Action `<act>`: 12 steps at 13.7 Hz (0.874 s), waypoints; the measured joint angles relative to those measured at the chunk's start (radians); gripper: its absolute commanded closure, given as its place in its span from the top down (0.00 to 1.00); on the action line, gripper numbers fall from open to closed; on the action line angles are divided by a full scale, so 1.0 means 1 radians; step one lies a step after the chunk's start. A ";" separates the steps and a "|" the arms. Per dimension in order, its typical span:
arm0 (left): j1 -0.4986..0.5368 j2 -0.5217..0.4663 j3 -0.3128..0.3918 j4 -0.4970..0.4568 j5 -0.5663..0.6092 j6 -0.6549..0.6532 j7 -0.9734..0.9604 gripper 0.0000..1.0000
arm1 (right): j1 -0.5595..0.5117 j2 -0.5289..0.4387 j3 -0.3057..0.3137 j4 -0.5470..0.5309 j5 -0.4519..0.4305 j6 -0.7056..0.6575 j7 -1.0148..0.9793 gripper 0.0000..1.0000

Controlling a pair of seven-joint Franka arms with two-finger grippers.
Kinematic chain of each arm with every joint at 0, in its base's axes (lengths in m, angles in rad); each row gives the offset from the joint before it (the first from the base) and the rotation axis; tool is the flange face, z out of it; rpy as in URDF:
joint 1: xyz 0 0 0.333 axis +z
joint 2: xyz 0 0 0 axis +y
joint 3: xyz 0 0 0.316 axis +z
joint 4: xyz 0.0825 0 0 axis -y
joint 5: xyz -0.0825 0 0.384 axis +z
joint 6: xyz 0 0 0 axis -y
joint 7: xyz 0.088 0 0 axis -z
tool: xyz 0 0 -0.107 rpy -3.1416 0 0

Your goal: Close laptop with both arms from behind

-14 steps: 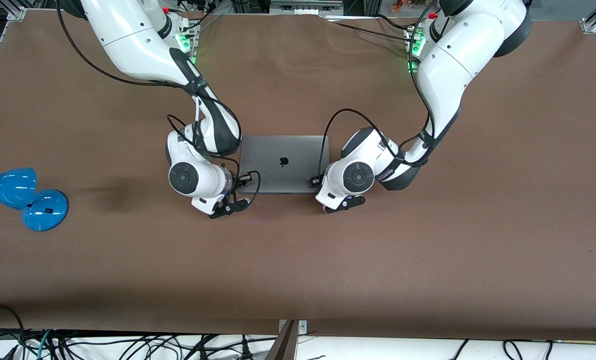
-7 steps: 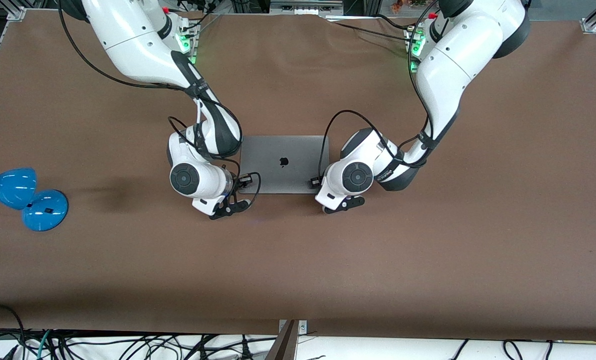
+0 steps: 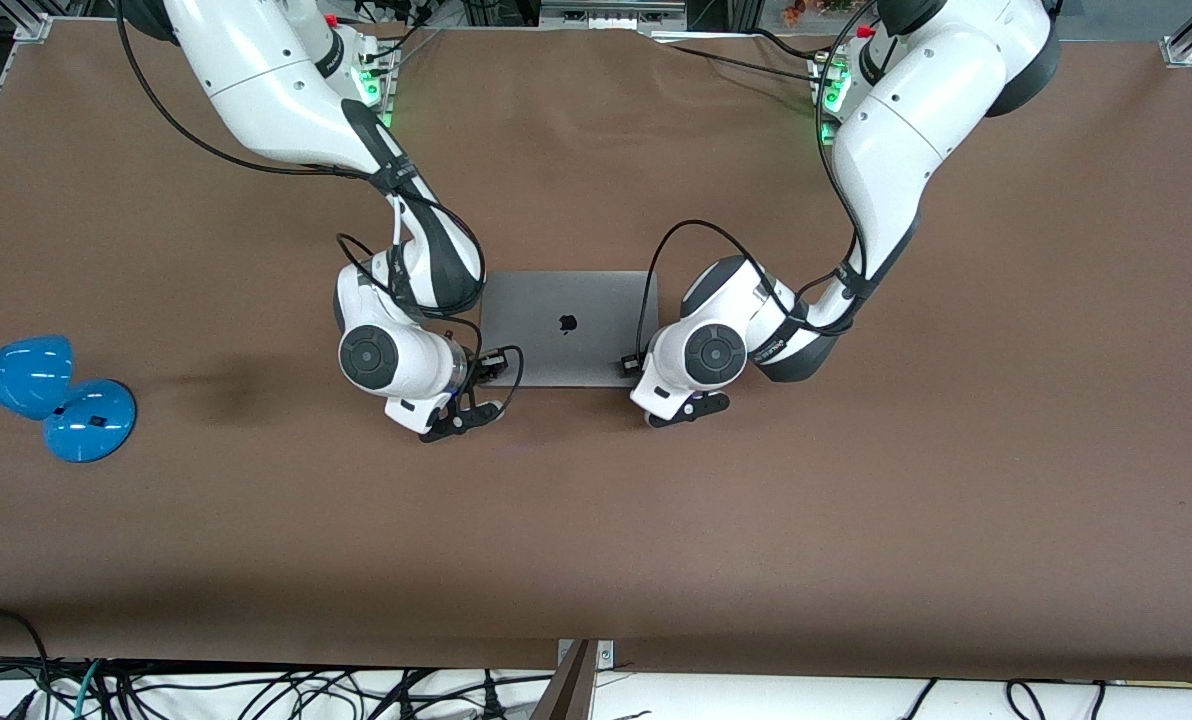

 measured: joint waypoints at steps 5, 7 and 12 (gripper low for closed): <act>0.007 -0.001 0.004 0.019 0.003 0.001 0.002 1.00 | -0.001 -0.024 -0.007 0.027 -0.001 -0.002 -0.001 1.00; 0.011 -0.009 0.003 0.024 0.004 -0.016 0.009 1.00 | 0.000 -0.053 -0.015 0.029 -0.001 -0.034 0.000 1.00; 0.052 -0.108 -0.008 0.028 0.004 -0.180 0.069 1.00 | -0.012 -0.170 -0.088 0.094 -0.017 -0.278 0.059 1.00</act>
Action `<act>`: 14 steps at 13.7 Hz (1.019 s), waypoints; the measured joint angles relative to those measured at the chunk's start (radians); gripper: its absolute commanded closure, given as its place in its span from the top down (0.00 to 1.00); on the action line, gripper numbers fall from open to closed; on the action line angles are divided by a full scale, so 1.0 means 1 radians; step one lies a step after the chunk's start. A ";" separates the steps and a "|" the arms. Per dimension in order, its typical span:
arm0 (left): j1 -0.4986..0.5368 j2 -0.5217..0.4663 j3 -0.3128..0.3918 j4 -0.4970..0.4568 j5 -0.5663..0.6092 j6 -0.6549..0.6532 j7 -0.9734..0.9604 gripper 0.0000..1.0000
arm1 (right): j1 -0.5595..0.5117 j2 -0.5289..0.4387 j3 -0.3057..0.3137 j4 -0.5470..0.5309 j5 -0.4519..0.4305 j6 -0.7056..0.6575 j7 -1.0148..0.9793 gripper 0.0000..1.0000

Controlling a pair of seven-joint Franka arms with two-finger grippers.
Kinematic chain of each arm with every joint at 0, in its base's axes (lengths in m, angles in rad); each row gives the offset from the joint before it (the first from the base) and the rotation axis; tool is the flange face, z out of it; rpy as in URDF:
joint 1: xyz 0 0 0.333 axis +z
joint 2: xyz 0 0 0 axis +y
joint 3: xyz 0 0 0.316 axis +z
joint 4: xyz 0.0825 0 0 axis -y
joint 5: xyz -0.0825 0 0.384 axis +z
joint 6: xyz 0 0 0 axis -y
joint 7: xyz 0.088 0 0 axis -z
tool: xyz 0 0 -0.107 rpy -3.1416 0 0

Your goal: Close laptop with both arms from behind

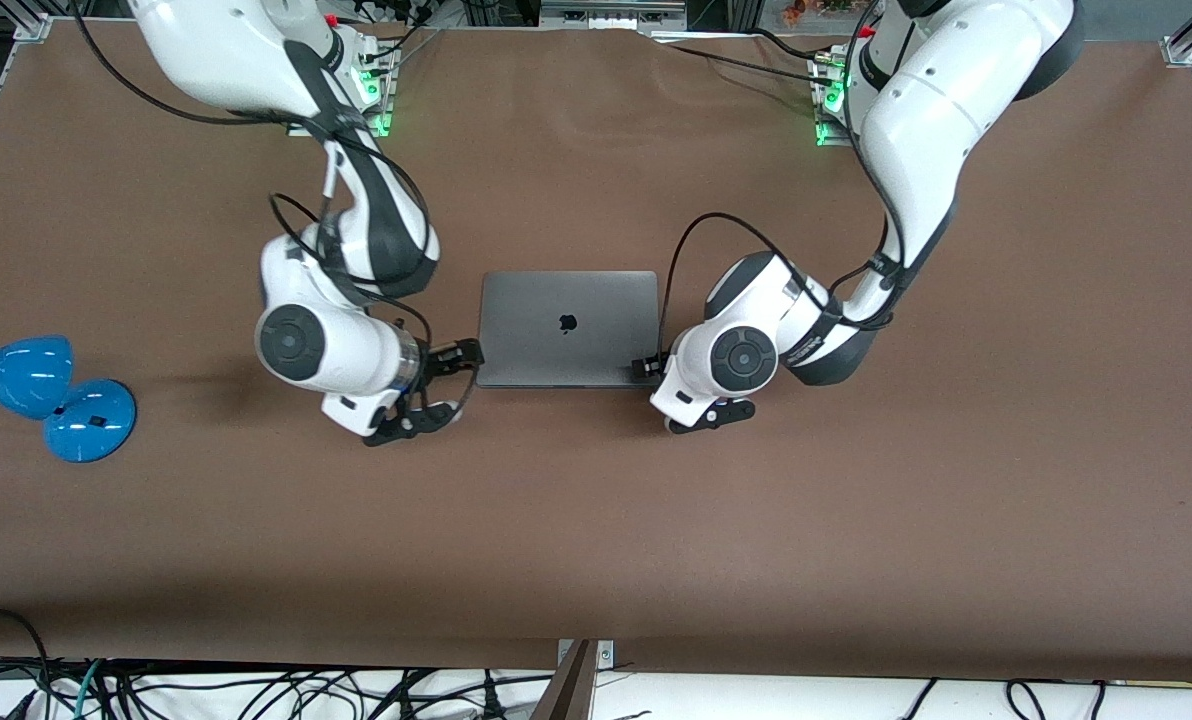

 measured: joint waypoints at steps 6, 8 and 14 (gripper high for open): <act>0.016 -0.242 -0.005 -0.052 0.000 -0.183 0.009 1.00 | -0.041 -0.176 -0.005 0.044 -0.145 -0.154 0.162 1.00; 0.026 -0.313 -0.003 -0.063 -0.008 -0.242 0.047 1.00 | -0.086 -0.242 -0.006 0.045 -0.159 -0.195 0.164 1.00; 0.046 -0.525 0.112 -0.092 -0.109 -0.411 0.272 1.00 | -0.189 -0.357 -0.006 0.044 -0.249 -0.296 0.162 1.00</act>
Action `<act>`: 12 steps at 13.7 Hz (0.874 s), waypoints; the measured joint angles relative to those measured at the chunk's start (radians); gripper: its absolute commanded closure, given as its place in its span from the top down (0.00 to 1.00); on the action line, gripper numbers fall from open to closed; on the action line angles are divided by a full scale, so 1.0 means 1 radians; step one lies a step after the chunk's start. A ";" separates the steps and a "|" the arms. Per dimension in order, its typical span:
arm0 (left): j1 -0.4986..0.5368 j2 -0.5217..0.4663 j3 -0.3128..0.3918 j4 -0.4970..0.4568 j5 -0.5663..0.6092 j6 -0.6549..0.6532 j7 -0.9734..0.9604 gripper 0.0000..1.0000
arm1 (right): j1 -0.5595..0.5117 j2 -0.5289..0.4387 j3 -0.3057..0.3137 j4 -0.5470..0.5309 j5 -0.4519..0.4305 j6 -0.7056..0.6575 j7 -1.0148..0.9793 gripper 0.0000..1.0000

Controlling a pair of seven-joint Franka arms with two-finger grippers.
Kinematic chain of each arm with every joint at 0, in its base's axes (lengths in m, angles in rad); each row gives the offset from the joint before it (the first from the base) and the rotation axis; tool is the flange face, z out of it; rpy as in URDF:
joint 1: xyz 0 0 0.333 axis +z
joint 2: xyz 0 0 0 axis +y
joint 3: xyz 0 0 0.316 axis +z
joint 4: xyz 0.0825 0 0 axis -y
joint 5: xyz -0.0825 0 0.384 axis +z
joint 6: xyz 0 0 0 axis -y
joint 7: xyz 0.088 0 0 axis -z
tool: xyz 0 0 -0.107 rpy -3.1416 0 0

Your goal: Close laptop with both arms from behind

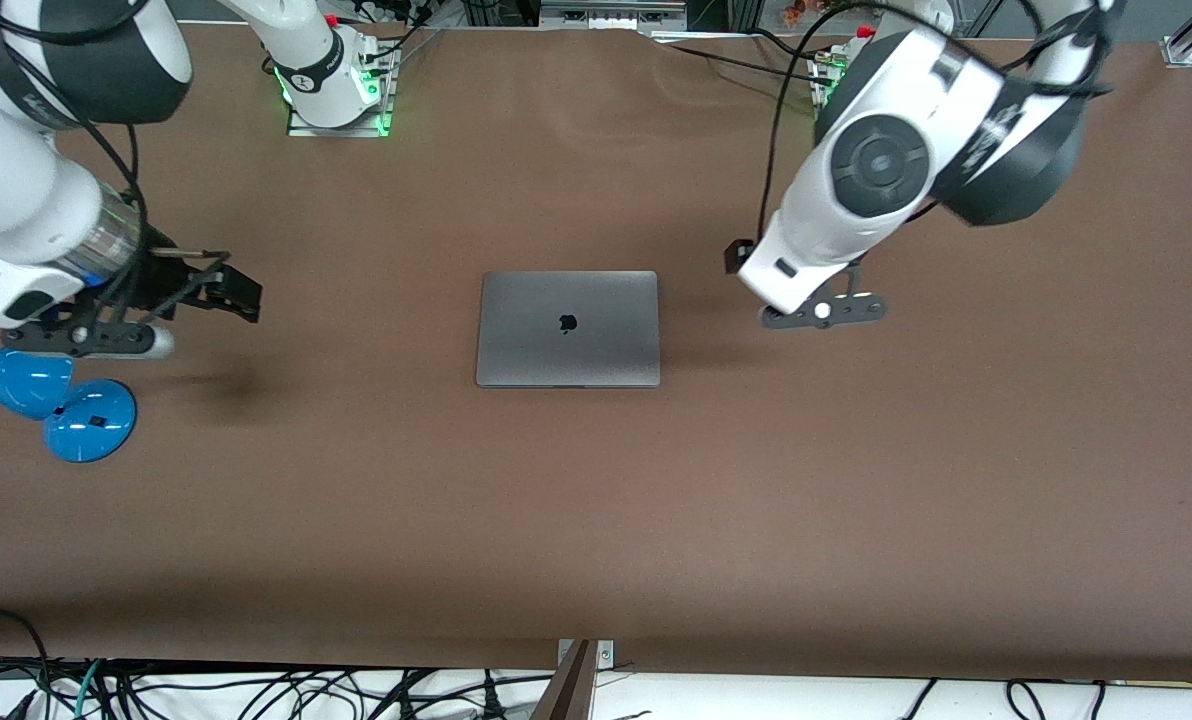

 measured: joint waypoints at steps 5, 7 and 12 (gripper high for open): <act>0.002 -0.266 0.147 -0.196 -0.061 -0.018 0.170 1.00 | -0.047 -0.062 0.002 -0.001 -0.003 -0.083 0.000 1.00; -0.005 -0.360 0.195 -0.275 -0.061 -0.018 0.231 1.00 | -0.076 -0.090 0.003 -0.002 -0.003 -0.141 0.000 1.00; -0.011 -0.533 0.306 -0.420 -0.061 -0.014 0.384 1.00 | -0.186 -0.137 0.073 -0.025 -0.003 -0.237 -0.046 1.00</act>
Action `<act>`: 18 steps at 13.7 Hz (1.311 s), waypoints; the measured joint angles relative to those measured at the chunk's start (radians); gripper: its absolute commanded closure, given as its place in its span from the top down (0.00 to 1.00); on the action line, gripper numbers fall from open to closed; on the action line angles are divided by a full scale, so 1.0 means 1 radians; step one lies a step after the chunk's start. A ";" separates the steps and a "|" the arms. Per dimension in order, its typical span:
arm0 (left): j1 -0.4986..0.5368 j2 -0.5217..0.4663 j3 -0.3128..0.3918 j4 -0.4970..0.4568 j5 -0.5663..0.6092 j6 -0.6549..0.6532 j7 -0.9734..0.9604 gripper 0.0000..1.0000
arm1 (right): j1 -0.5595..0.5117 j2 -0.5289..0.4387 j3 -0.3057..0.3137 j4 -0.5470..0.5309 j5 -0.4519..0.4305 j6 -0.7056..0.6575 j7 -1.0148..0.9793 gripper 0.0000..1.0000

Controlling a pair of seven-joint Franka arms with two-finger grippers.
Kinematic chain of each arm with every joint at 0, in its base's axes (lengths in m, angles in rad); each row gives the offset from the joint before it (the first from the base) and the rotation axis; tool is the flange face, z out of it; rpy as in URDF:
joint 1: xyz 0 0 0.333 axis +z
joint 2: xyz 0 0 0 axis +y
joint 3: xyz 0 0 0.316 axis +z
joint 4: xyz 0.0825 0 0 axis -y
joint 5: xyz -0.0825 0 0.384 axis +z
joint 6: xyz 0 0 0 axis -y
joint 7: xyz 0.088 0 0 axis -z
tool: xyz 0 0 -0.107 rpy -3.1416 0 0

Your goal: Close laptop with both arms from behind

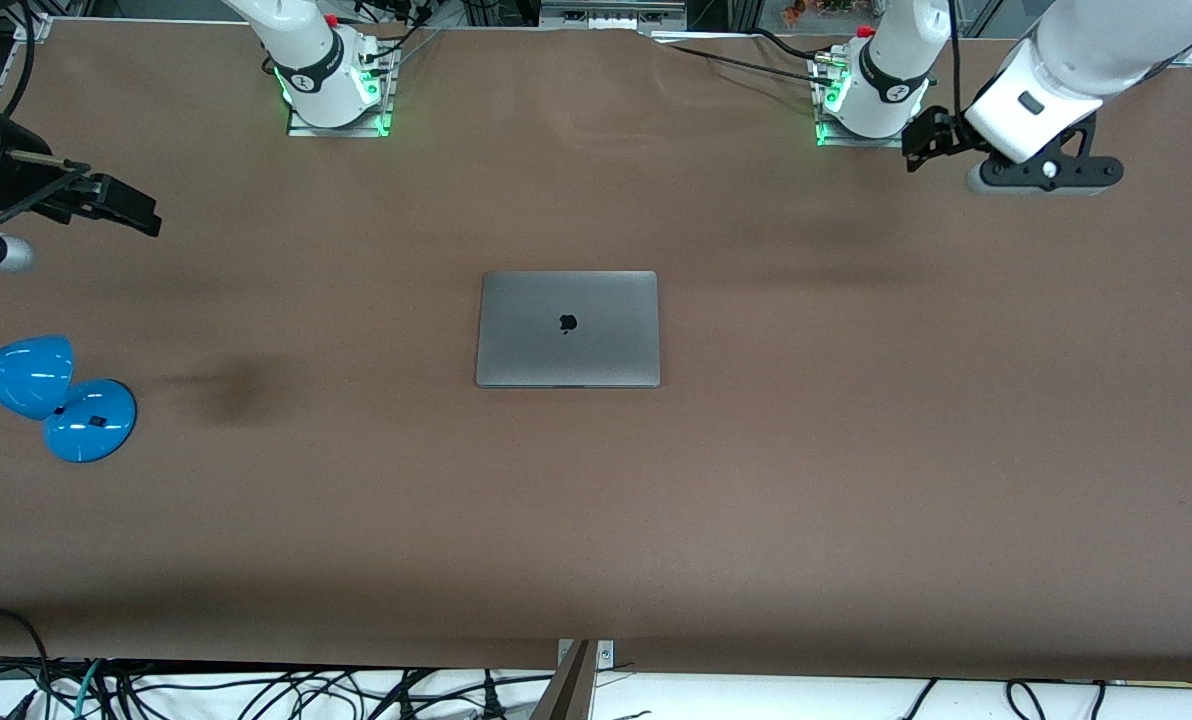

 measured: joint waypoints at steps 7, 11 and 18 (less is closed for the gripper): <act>-0.077 -0.034 0.158 0.016 0.083 0.026 0.135 1.00 | -0.041 -0.012 0.030 -0.033 0.000 -0.001 -0.018 1.00; -0.079 0.000 0.158 0.062 0.087 0.024 0.134 1.00 | -0.046 -0.012 0.030 -0.037 0.000 0.000 -0.018 1.00; -0.039 0.130 0.140 0.230 0.087 -0.043 0.134 1.00 | -0.047 -0.012 0.031 -0.037 0.000 -0.001 -0.018 1.00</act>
